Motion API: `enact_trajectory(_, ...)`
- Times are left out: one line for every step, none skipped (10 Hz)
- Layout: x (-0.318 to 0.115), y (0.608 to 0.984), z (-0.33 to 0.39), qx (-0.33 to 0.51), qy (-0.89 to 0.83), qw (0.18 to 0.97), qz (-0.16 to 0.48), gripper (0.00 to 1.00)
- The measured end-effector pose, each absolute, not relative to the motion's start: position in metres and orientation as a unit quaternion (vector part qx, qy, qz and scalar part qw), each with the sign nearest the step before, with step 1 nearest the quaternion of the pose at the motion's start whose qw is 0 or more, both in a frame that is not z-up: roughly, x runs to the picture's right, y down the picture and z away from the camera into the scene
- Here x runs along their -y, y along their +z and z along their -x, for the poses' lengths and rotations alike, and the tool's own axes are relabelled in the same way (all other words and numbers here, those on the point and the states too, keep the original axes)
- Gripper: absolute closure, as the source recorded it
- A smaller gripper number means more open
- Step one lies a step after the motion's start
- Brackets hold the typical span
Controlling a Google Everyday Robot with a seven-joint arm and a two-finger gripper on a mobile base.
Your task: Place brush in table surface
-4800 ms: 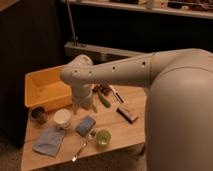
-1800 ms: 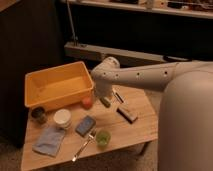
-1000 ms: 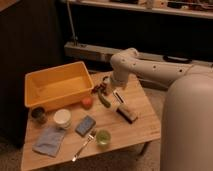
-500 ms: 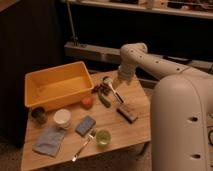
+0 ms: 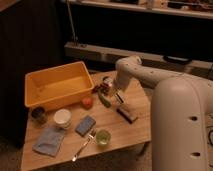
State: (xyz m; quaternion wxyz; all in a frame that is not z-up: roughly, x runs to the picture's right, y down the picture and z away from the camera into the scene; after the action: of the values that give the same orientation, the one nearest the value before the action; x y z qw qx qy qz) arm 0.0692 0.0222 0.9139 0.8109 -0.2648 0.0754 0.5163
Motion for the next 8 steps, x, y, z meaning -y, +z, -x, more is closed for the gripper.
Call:
enact_trajectory(-0.032,0.926,-0.069,-0.087,0.514,0.815,0.255,0.35)
enact_trajectory(-0.038,0.936,-0.071,-0.094,0.512,0.817,0.249,0.35)
enact_trajectory(-0.043,0.944,-0.071,-0.100,0.509,0.819,0.244,0.35)
enact_trajectory(-0.047,0.951,-0.076,-0.104,0.512,0.817,0.243,0.35)
enact_trajectory(-0.048,0.954,-0.082,-0.107,0.515,0.815,0.242,0.35)
enact_trajectory(-0.049,0.957,-0.088,-0.108,0.522,0.810,0.242,0.35)
enact_trajectory(-0.052,0.958,-0.097,-0.109,0.532,0.803,0.244,0.39)
enact_trajectory(-0.053,0.960,-0.107,-0.111,0.543,0.796,0.245,0.50)
